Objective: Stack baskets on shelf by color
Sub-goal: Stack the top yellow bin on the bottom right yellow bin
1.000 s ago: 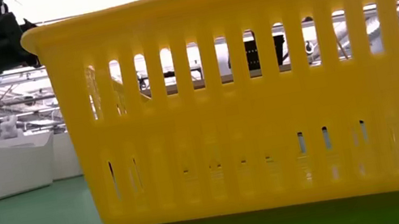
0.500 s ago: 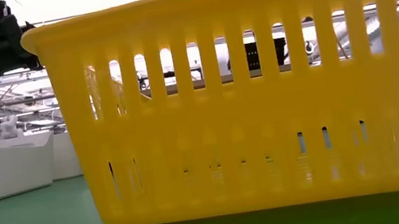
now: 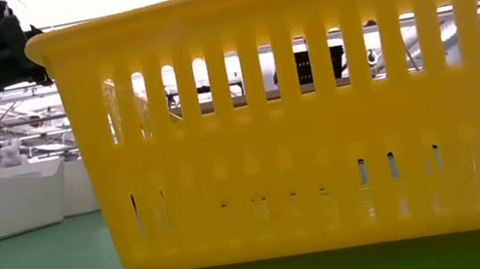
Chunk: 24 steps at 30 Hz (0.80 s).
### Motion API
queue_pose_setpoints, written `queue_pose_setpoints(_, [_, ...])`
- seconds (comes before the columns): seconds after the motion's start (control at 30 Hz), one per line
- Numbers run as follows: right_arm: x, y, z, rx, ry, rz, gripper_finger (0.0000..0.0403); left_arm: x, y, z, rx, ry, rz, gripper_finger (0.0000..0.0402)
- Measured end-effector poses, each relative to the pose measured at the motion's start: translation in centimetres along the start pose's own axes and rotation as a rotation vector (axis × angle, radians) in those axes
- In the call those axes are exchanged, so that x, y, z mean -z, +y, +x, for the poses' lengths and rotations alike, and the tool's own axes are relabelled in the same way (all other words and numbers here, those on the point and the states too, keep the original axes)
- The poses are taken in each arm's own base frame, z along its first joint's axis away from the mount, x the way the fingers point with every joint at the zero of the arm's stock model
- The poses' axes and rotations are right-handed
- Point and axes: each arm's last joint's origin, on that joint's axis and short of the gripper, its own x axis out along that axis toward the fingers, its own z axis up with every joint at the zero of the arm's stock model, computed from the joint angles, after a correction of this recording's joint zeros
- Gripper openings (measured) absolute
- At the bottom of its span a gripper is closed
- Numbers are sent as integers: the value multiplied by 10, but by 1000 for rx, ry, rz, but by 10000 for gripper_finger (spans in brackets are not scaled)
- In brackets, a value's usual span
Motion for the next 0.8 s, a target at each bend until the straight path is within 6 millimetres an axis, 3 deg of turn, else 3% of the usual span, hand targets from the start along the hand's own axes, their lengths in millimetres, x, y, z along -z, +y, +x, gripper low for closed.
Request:
queue_pose_setpoints(0.23, [48, 50, 57, -111, -120, -32, 79, 0, 0, 0, -1, -2, -8, 118])
queue_pose_setpoints(0.4, [79, 72, 90, -108, -190, -15, 79, 2, 1, 0, -40, 31, -15, 118])
queue_pose_setpoints(0.53, [104, 89, 105, -152, -243, 21, 79, 6, 0, 0, -34, 70, -39, 118])
queue_pose_setpoints(0.8, [148, 135, 116, -264, -638, -75, 79, 19, -2, -2, -16, 202, -108, 118])
